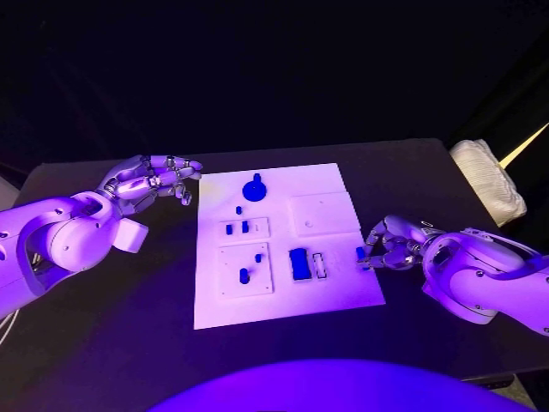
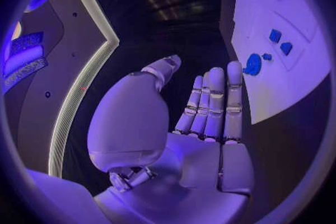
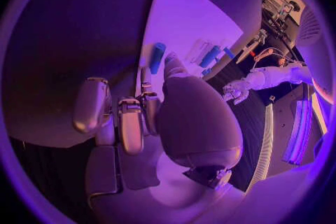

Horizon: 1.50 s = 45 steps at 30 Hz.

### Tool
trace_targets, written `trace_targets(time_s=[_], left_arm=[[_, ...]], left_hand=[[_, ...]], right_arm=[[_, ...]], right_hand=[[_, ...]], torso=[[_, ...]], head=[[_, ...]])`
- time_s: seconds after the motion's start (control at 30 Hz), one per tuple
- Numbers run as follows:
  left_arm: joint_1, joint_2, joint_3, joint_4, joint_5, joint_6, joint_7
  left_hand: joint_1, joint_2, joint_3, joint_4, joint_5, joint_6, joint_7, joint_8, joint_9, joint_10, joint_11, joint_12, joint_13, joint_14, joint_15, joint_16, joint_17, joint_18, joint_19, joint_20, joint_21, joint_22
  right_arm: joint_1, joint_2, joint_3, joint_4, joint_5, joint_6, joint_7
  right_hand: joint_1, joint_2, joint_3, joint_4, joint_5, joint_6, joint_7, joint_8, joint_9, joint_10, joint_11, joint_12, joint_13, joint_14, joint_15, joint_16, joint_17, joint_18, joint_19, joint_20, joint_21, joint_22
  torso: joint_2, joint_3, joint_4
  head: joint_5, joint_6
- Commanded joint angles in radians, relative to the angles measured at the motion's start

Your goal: Assemble the parts on the task board

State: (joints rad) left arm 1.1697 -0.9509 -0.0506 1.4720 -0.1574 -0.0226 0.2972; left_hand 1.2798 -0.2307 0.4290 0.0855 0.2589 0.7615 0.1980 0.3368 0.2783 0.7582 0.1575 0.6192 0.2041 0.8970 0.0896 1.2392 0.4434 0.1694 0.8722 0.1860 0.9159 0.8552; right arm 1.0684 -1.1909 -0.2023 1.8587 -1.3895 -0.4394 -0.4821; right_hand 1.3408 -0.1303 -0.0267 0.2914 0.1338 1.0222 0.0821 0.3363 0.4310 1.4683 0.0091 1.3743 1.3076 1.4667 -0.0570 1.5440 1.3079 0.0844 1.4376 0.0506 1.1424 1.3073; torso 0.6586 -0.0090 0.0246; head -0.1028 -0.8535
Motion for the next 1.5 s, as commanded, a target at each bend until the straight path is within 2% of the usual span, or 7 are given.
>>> trace_targets(time_s=[0.03, 0.3, 0.47, 0.63, 1.0, 1.33, 1.5], left_arm=[[-0.001, 0.0, 0.001, 0.001, 0.001, 0.016, 0.012], [-0.001, 0.0, 0.001, 0.0, 0.001, 0.018, 0.009], [-0.001, -0.002, 0.001, 0.0, 0.001, 0.018, 0.006], [-0.001, -0.003, 0.001, 0.0, 0.001, 0.019, 0.004], [-0.001, -0.004, 0.001, 0.001, 0.001, 0.021, 0.001], [-0.001, -0.003, 0.001, 0.002, 0.001, 0.021, -0.002], [-0.001, -0.002, 0.001, 0.002, 0.001, 0.021, -0.004]], left_hand=[[0.003, 0.007, -0.008, 0.0, -0.002, -0.008, 0.018, 0.005, 0.001, -0.008, 0.0, 0.005, 0.0, -0.001, 0.003, 0.006, 0.001, 0.015, 0.004, 0.004, -0.004, -0.002], [0.009, 0.012, -0.01, 0.002, -0.002, -0.009, 0.018, 0.006, 0.001, -0.009, 0.0, 0.007, -0.001, -0.001, 0.003, 0.006, 0.001, 0.015, 0.005, 0.004, -0.005, -0.003], [0.013, 0.016, -0.01, 0.002, -0.001, -0.009, 0.018, 0.007, 0.0, -0.01, 0.0, 0.008, -0.001, -0.002, 0.003, 0.006, 0.001, 0.015, 0.006, 0.004, -0.006, -0.003], [0.016, 0.018, -0.01, 0.003, -0.001, -0.01, 0.018, 0.008, 0.0, -0.011, 0.0, 0.009, -0.001, -0.002, 0.003, 0.006, 0.001, 0.015, 0.006, 0.004, -0.007, -0.004], [0.02, 0.021, -0.01, 0.003, -0.001, -0.01, 0.018, 0.009, 0.0, -0.012, 0.0, 0.01, -0.001, -0.002, 0.003, 0.006, 0.001, 0.015, 0.007, 0.004, -0.007, -0.004], [0.02, 0.021, -0.01, 0.003, -0.001, -0.01, 0.018, 0.009, 0.0, -0.012, 0.0, 0.01, -0.001, -0.002, 0.003, 0.006, 0.001, 0.015, 0.007, 0.004, -0.007, -0.004], [0.022, 0.023, -0.01, 0.004, -0.001, -0.01, 0.018, 0.009, 0.0, -0.012, 0.0, 0.01, -0.002, -0.002, 0.003, 0.006, 0.001, 0.015, 0.008, 0.003, -0.008, -0.004]], right_arm=[[-0.005, 0.01, 0.0, -0.003, -0.029, 0.024, -0.018], [-0.013, 0.04, 0.0, -0.025, -0.057, 0.04, -0.033], [-0.019, 0.052, 0.0, -0.039, -0.112, 0.092, -0.049], [-0.026, 0.063, -0.001, -0.044, -0.153, 0.132, -0.059], [-0.029, 0.068, 0.0, -0.02, -0.071, 0.067, -0.067], [0.001, 0.055, 0.003, 0.043, -0.013, -0.039, -0.049], [0.017, 0.067, 0.003, 0.066, 0.082, -0.049, -0.041]], right_hand=[[0.0, 0.004, 0.01, -0.001, 0.003, 0.01, 0.001, 0.002, 0.0, 0.033, -0.003, 0.006, 0.155, 0.088, 0.0, -0.003, 0.19, -0.007, 0.005, 0.002, 0.004, 0.074], [0.064, 0.023, 0.068, -0.007, -0.018, 0.027, -0.008, -0.005, -0.006, 0.034, -0.012, 0.007, 0.157, 0.089, -0.008, -0.001, 0.193, -0.008, 0.008, -0.005, 0.006, 0.079], [0.115, 0.006, 0.122, -0.015, -0.018, 0.041, -0.012, -0.012, -0.012, 0.034, -0.016, 0.005, 0.157, 0.089, -0.012, -0.001, 0.194, -0.008, 0.009, -0.009, 0.005, 0.082], [0.214, -0.035, 0.283, -0.061, 0.086, 0.073, -0.009, -0.025, -0.027, 0.029, -0.016, -0.001, 0.156, 0.089, -0.013, -0.002, 0.195, -0.008, 0.008, -0.014, 0.002, 0.088], [0.078, -0.096, 0.458, -0.069, 0.187, 0.072, -0.016, -0.02, -0.013, 0.032, -0.02, -0.007, 0.155, 0.091, -0.016, 0.0, 0.201, -0.008, 0.01, -0.014, -0.003, 0.099], [0.008, -0.104, 0.498, -0.06, 0.222, 0.068, -0.02, -0.011, 0.0, 0.037, -0.023, -0.002, 0.158, 0.092, -0.018, 0.003, 0.208, -0.01, 0.016, -0.016, 0.009, 0.107], [-0.032, -0.099, 0.511, -0.048, 0.222, 0.067, -0.021, -0.007, 0.006, 0.041, -0.025, 0.002, 0.16, 0.093, -0.019, 0.005, 0.211, -0.01, 0.018, -0.017, 0.008, 0.108]], torso=[[0.0, -0.0006, -0.001], [-0.001, -0.0006, 0.0008], [0.0, -0.0013, -0.0012], [-0.001, -0.0012, -0.0014], [-0.001, -0.0016, -0.0005], [-0.002, -0.0033, -0.0008], [-0.002, -0.0024, -0.0012]], head=[[0.003, -0.002], [0.005, -0.002], [0.007, -0.004], [0.007, -0.006], [0.008, -0.002], [0.008, -0.002], [0.008, -0.001]])
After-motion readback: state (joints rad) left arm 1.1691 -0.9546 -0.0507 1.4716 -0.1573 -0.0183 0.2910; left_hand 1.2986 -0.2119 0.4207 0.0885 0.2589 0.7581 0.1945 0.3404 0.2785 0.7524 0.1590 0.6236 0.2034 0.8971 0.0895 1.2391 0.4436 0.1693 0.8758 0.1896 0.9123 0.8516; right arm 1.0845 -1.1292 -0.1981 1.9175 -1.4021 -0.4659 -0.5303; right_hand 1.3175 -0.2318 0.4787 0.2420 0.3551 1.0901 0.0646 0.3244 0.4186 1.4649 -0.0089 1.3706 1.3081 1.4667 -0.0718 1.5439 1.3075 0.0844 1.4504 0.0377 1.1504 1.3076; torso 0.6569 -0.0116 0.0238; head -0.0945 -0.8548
